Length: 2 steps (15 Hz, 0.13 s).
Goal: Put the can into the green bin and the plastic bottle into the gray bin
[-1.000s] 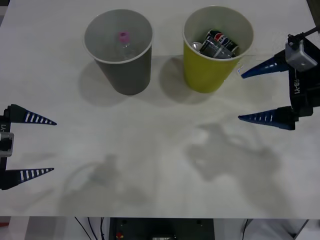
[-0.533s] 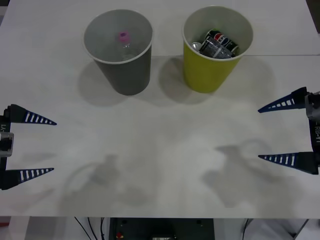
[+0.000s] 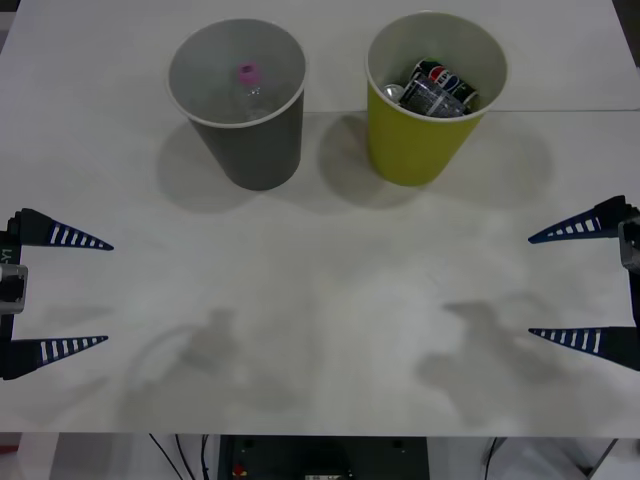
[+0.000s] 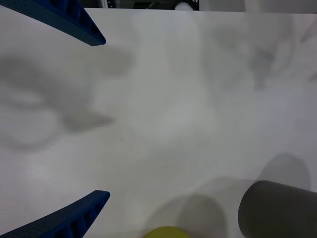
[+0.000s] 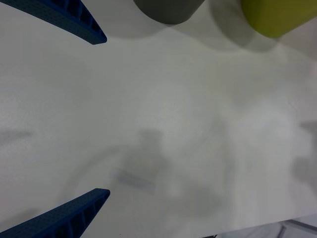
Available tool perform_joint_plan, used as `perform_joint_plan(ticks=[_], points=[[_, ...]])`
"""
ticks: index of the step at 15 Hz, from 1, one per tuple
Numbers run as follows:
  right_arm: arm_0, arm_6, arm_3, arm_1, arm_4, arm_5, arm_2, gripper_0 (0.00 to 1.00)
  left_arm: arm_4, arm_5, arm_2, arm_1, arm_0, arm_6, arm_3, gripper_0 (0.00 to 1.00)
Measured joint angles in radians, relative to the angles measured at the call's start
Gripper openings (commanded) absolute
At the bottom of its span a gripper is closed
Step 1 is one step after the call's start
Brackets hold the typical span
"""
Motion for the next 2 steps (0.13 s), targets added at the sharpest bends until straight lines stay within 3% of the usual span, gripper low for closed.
perform_joint_plan(ticks=[2], points=[[0.0,0.0,0.0,0.0,0.001,0.0,0.0,1.0,0.0,0.0,0.0,0.0,0.0,0.0,0.0,1.0]])
